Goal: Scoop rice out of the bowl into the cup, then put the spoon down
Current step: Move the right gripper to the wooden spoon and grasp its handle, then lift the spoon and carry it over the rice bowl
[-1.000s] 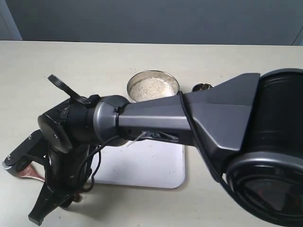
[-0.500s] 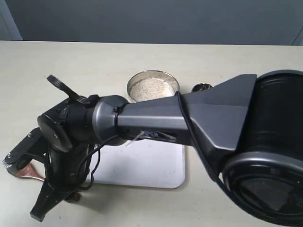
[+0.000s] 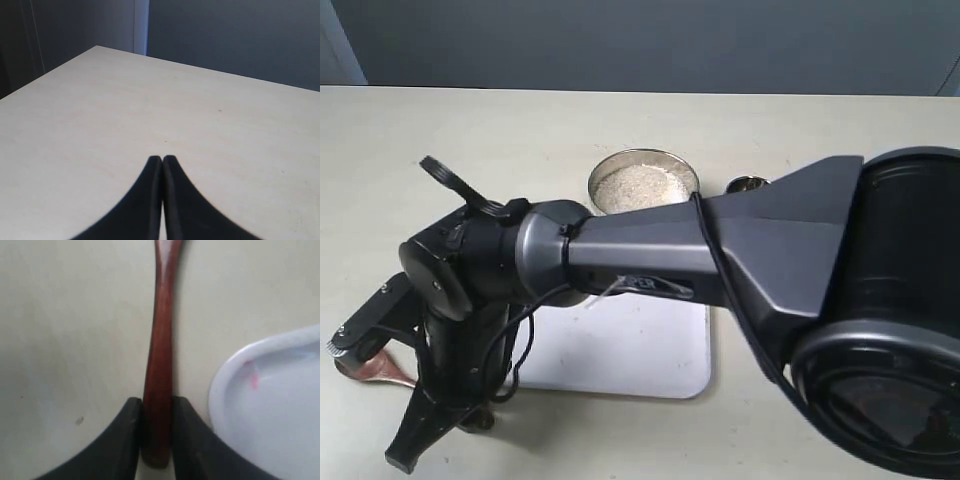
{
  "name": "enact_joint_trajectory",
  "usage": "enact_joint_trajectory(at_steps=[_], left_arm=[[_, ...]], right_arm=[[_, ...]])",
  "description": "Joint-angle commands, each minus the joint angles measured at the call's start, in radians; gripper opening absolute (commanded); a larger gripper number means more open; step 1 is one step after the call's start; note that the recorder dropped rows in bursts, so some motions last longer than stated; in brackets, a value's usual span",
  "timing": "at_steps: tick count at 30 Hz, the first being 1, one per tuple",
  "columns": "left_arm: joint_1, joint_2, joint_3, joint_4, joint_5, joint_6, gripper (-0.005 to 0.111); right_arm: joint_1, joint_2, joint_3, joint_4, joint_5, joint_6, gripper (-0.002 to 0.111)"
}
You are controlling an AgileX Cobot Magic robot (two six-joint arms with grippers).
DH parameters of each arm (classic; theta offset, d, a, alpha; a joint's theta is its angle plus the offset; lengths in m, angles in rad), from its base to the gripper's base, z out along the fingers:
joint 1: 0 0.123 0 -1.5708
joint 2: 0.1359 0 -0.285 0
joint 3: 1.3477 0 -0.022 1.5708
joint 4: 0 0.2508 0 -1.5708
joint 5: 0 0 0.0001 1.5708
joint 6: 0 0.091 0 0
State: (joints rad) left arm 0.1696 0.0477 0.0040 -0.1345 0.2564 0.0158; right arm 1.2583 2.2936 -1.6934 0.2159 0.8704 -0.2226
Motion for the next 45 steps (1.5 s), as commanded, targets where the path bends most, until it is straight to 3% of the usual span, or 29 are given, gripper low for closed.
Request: enact_joint_trajectory(at_steps=[1,10,17,26,34,40,45], left_arm=[[-0.003,-0.001,-0.004,0.0,-0.01,-0.006,0.001],[-0.003,-0.001,-0.004,0.0,-0.01,-0.006,0.001],[-0.003,-0.001,-0.004,0.0,-0.01,-0.006,0.001],[-0.003,-0.001,-0.004,0.0,-0.008,-0.006,0.001],[-0.003,-0.001,-0.004,0.0,-0.008,-0.006,0.001],[-0.003,-0.001,-0.004,0.0,-0.008,-0.006,0.001],[-0.003,-0.001,-0.004,0.0,-0.008,-0.006,0.001]], right_arm=[[-0.002,-0.045,0.012,-0.001,0.039,-0.002,-0.001],[-0.002,-0.199,0.012,-0.103,0.093,-0.01,-0.001],[-0.028,-0.242,0.012,-0.602,0.284,0.15,-0.001],[-0.211,-0.242,0.014,-1.031,0.351,0.228,-0.001],[-0.34,-0.242,0.014,-1.033,0.351,0.161,-0.001],[-0.345,-0.242,0.027,-0.962,0.351,0.089,-0.001],[-0.343,-0.242,0.103,-1.019,0.351,0.084,-0.001]])
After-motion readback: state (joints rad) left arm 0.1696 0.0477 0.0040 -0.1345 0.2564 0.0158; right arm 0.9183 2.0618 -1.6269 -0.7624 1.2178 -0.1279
